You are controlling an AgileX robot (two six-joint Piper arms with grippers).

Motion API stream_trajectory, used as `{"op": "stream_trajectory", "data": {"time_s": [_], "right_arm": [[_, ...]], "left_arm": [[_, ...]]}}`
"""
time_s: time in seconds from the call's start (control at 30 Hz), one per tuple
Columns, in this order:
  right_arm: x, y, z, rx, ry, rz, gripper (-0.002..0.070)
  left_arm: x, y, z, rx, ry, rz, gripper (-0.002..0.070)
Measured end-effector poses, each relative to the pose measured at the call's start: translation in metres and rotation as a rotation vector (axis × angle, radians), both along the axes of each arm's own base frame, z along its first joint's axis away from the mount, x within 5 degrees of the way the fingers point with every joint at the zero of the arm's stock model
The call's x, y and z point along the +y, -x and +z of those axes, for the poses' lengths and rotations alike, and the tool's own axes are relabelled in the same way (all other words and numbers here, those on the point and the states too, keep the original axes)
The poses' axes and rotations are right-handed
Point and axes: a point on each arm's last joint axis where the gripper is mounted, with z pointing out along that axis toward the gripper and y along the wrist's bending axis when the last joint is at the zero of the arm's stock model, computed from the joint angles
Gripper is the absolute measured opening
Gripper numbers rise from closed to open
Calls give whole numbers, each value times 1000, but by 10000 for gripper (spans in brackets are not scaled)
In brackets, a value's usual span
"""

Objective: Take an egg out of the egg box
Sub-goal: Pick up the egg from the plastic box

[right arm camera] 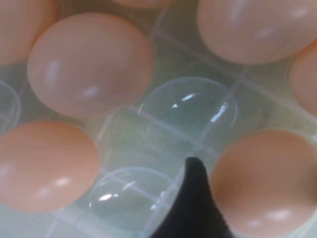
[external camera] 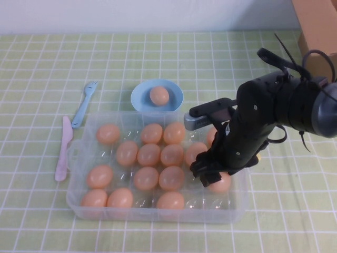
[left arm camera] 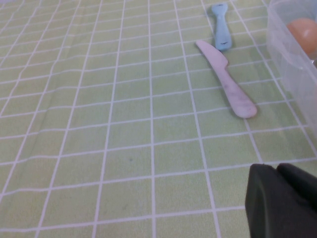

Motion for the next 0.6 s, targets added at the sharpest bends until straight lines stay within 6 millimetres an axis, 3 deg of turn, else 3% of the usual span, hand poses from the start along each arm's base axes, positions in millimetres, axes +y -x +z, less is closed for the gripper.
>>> {"op": "stream_trajectory", "data": {"time_s": [0.5,0.6], "right_arm": [[2,-2,-11,21,19,12,475],[2,-2,-11,24,20,13,438]], "left_arm": [[0,0,0,0,0,0,-5],[0,0,0,0,0,0,-5]]}}
